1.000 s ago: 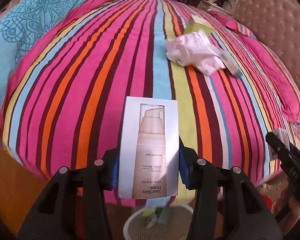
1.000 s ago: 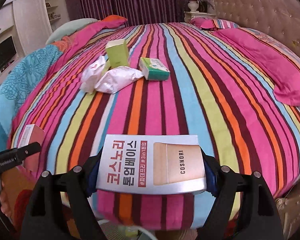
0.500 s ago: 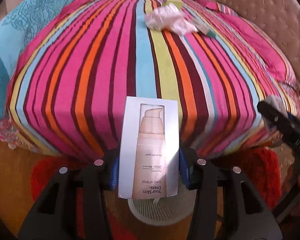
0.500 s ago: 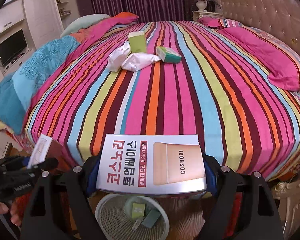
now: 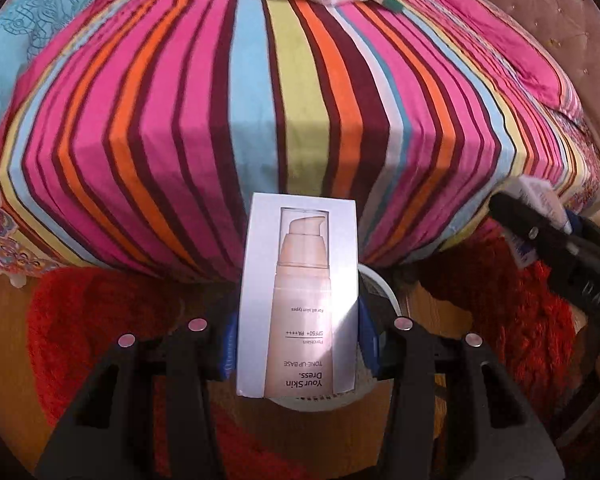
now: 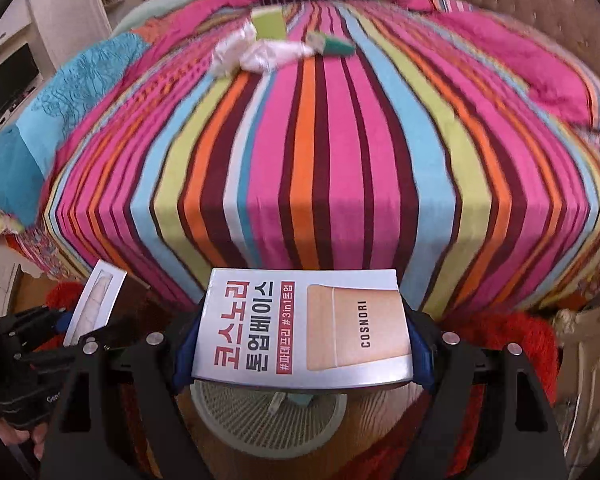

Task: Collect trash
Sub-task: 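Carry both boxes from the bed over the white mesh wastebasket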

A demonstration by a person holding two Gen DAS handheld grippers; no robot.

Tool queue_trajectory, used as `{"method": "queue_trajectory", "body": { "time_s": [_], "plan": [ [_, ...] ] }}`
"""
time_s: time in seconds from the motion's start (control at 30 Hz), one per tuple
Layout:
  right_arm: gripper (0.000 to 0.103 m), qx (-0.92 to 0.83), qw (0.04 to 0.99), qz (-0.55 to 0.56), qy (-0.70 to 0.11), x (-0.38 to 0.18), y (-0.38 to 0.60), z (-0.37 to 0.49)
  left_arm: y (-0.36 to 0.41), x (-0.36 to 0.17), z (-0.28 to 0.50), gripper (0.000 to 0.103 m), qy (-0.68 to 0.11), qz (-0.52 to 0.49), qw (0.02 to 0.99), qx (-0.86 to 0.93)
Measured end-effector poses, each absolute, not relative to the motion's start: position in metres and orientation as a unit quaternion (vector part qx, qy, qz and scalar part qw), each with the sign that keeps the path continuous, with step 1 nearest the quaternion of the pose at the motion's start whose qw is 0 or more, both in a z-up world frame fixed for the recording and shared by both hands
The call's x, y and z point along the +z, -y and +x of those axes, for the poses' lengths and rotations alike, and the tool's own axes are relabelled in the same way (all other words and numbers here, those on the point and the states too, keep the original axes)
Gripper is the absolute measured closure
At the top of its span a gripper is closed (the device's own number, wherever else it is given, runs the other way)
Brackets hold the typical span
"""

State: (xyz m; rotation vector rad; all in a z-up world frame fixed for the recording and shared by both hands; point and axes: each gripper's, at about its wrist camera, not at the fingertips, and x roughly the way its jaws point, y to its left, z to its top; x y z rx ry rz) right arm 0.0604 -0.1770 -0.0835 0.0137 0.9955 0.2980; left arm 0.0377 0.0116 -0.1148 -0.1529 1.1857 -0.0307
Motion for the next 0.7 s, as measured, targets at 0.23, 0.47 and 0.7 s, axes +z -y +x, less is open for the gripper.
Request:
{"method": "queue_trajectory", "body": {
  "time_s": [0.23, 0.47, 0.7],
  "plan": [
    [0.026, 0.141, 0.823, 0.059, -0.547, -0.118, 0.186, 0.053, -0.002, -0.140, 0.037, 0.056, -0.599, -0.058, 0.798, -0.028],
    [0.026, 0.143, 0.786, 0.098, -0.593, -0.136, 0.193, 0.056, -0.005, -0.160, 0.038, 0.056, -0.633, -0.076, 0.769, -0.041],
    [0.026, 0.149, 0.721, 0.149, -0.660, -0.175, 0.193, 0.053, -0.003, -0.187, 0.036, 0.056, -0.673, -0.091, 0.732, -0.054]
  ]
}}
